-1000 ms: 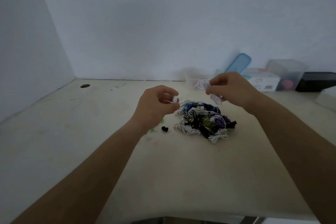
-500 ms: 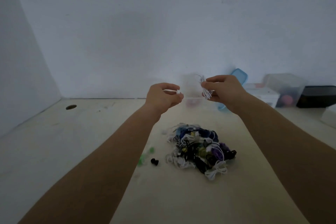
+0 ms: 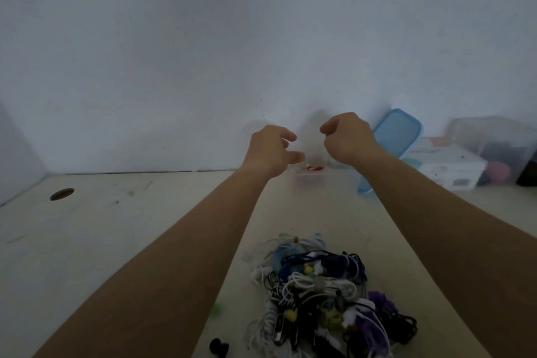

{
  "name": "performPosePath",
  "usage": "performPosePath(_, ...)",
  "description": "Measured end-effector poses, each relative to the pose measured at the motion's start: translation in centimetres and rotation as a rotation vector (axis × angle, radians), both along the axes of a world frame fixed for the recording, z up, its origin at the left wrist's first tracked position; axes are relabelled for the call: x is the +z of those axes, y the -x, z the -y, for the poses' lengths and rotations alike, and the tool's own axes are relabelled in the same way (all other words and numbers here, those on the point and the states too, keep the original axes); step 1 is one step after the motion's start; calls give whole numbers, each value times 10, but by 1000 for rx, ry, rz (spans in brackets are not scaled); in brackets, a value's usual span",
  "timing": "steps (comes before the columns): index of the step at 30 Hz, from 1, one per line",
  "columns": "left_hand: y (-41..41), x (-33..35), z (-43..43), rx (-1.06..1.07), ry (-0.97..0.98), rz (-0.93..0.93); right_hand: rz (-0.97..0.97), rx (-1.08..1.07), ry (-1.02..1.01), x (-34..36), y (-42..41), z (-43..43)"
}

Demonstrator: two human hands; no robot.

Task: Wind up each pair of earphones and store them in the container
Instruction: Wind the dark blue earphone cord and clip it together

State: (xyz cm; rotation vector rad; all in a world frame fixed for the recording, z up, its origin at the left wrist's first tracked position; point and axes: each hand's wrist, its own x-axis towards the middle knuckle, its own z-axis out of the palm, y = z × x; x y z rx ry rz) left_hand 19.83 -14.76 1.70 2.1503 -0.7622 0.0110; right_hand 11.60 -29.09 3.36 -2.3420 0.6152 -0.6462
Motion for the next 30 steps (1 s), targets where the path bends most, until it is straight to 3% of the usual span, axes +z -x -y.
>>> performPosePath(5,12,3,-17,41,148,-41,74,48,-47,5,17,-7)
performPosePath(9,45,9,-42,2,178,-69,52,205,-64,14,54,-24)
performPosePath(12,82,10,-63,-88,143,-119,-29,366,-80,18,90,-41)
performPosePath(15,116,5,-83,-159,50,-48,-153,454,-53,13,120,-56)
performPosePath(21,157,-21,-113,-164,-125,69,-439,522,233,-13,152,-68)
performPosePath(30,171,-37,-127,-60,-68,15,-294,464,232,-27,159,-64)
